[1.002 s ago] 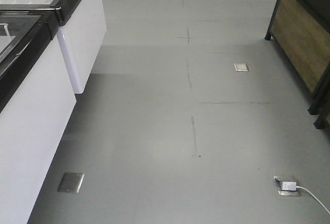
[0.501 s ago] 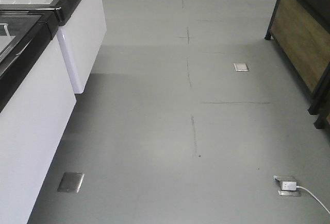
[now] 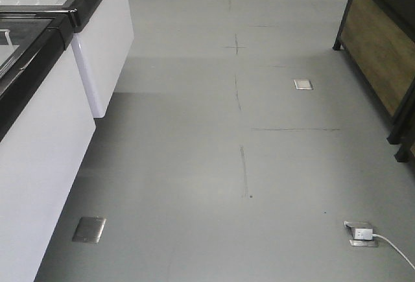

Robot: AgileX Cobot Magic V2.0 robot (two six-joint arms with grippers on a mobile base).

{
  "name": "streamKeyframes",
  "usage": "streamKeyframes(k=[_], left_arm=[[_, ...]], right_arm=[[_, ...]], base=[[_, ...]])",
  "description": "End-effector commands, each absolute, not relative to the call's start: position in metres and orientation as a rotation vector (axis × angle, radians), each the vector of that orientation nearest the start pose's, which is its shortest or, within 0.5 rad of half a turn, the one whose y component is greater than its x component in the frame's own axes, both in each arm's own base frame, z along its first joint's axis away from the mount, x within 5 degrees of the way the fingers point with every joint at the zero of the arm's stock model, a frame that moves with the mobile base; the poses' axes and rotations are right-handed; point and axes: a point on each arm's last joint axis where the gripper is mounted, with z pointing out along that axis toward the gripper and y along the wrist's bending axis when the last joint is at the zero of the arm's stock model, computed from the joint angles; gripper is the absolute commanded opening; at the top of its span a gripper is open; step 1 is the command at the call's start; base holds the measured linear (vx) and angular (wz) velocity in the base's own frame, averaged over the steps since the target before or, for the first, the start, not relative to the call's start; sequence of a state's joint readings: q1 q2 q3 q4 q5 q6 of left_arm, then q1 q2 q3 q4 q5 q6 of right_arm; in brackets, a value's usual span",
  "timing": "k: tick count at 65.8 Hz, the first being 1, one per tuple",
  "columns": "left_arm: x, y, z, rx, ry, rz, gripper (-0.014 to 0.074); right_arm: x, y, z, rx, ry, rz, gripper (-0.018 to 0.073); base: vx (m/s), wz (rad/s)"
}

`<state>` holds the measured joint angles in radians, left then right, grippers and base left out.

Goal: Left arm holds basket, right arm returns cookies

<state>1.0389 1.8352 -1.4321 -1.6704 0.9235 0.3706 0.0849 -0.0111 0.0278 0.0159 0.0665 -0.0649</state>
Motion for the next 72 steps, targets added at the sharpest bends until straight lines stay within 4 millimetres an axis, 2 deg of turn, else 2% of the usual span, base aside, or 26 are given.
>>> streamKeyframes(k=[1, 16, 25, 31, 45, 61, 72], left_arm=[[0.271, 0.315, 0.356, -1.177, 1.14, -1.095, 0.0591], [0.28, 0.326, 0.372, -1.093, 1.146, -1.124, 0.0591], [0.284, 0.327, 0.37, -1.112, 1.139, -1.184, 0.0559], [0.287, 0.326, 0.368, -1.139, 1.13, -1.24, 0.0463], [0.287, 0.324, 0.366, -1.13, 1.143, -1.281, -0.0006], [0.288, 0.319, 0.371, -1.085, 1.168, -1.308, -0.0006], [0.292, 0.309, 0.406, -0.975, 1.178, -1.272, -0.0006]], right_arm=[[0.056, 0.005, 0.2, -0.106, 1.493, 0.015, -0.001], [0.056, 0.005, 0.2, -0.106, 1.493, 0.015, -0.001], [0.056, 0.005, 0.2, -0.106, 1.493, 0.015, -0.001], [0.056, 0.005, 0.2, -0.106, 1.493, 0.015, -0.001], [0.056, 0.005, 0.2, -0.106, 1.493, 0.015, -0.001], [0.056, 0.005, 0.2, -0.106, 1.494, 0.015, -0.001], [0.056, 0.005, 0.2, -0.106, 1.494, 0.015, -0.001]], base=[[0.0, 0.0], [0.0, 0.0], [0.0, 0.0], [0.0, 0.0], [0.0, 0.0], [0.0, 0.0], [0.0, 0.0]])
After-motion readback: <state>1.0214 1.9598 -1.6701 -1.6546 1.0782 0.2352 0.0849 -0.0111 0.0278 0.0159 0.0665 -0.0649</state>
